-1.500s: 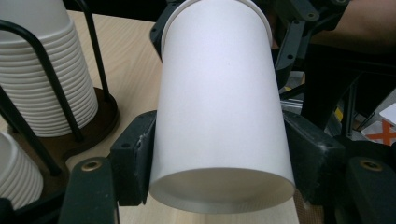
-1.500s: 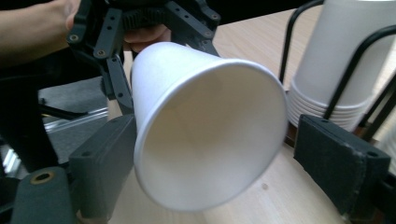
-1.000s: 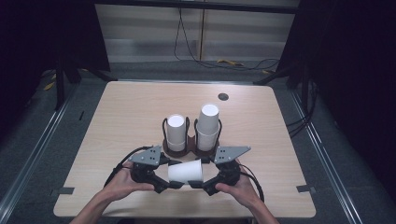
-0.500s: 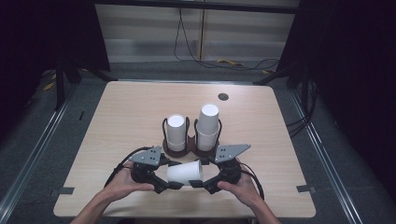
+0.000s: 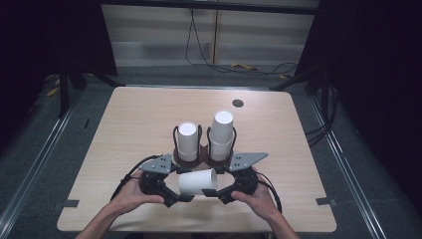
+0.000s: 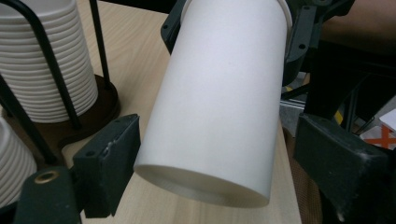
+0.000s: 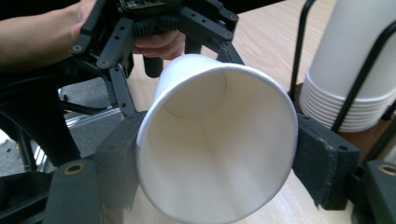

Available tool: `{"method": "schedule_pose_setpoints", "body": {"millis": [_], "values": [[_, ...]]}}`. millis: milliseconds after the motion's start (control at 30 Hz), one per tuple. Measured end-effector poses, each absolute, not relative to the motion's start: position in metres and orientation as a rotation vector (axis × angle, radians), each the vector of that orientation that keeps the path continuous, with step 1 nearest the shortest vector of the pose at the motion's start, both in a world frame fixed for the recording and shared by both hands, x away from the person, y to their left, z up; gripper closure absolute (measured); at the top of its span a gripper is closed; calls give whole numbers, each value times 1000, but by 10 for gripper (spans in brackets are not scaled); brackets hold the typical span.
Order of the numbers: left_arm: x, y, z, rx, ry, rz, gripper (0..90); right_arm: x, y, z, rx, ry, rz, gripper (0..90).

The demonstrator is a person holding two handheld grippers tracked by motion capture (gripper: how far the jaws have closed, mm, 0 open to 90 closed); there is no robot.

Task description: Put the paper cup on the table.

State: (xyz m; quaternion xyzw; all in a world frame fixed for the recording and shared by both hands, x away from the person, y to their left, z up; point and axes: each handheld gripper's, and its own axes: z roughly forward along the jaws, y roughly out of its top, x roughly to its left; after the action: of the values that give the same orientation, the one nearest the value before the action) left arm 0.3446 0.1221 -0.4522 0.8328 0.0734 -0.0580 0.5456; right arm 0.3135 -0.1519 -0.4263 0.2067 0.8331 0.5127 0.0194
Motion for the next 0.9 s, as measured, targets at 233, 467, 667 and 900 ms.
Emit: {"method": "schedule_pose_setpoints", "body": {"millis": [233,467,667,900], "values": [[352,127,-453,2008,221,-116,158,314,-160,-427,704,2576,1553,257],[355,127,-457,2023,267,-85,158,315,-171,-427,760,2553,1494,261],[354,129,-456,2014,291,-64,158,312,-183,-424,810,2530,1455,262],[353,134,-455,2010,355,-14,157,302,-195,-421,873,2517,1350,262]]}}
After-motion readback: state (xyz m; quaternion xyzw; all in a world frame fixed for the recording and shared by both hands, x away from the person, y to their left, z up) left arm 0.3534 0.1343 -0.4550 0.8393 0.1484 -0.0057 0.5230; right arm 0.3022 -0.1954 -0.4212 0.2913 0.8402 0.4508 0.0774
